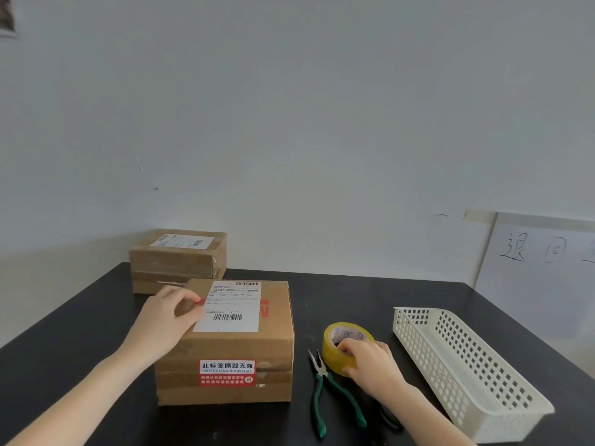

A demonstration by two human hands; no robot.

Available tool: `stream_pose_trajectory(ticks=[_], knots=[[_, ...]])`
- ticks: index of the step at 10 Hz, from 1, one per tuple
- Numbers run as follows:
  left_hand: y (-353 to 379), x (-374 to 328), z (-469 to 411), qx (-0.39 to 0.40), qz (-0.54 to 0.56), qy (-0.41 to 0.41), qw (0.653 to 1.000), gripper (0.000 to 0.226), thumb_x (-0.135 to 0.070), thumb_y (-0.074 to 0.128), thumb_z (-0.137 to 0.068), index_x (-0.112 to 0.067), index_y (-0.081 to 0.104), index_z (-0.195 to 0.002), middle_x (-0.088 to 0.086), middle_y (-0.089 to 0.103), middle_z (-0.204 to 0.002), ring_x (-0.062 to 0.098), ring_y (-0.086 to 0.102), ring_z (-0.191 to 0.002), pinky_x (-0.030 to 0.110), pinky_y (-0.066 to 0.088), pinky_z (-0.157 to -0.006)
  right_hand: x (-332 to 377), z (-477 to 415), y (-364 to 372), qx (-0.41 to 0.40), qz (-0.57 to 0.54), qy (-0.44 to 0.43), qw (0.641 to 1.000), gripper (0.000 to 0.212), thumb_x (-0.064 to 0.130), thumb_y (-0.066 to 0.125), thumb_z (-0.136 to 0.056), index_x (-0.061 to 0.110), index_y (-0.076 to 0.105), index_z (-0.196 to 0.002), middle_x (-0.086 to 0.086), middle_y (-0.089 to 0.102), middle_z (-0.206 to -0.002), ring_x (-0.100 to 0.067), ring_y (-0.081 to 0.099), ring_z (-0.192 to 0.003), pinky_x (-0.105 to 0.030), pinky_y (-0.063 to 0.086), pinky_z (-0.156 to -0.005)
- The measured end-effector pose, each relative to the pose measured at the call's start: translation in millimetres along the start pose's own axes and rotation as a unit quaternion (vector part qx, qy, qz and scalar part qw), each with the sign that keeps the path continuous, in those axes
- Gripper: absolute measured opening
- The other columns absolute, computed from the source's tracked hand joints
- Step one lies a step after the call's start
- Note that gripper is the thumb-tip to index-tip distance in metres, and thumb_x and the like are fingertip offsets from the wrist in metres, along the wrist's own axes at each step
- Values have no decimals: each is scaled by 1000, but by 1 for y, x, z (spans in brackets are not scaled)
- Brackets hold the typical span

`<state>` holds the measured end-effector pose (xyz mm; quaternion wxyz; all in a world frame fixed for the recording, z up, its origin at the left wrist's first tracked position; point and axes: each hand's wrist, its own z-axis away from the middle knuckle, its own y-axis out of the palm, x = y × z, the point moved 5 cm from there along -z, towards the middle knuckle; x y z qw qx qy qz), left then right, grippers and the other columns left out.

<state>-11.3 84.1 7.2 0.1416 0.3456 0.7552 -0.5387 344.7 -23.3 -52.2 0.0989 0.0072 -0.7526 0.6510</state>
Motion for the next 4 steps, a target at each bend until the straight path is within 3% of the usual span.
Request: stream_pose_trajectory(ticks=[2,4], knots=[[2,0,0,8,12,-2,1000,17,-34,60,-89,-30,59,-106,-4,49,-130,19,45,-122,32,39,-96,1,1,-2,-1,-1,-3,1000,38,30,58,-87,36,56,-125,16,62,-120,-11,52,-119,-33,31,-109],[0,-1,-3,6,47,-5,999,13,-34,58,-91,-31,60,-103,-9,49,-122,15,45,-119,34,38,-99,-6,-12,-9,41,-110,28,993,39,41,56,-78,37,63,-116,17,63,-112,-9,56,-110,-32,46,-98]])
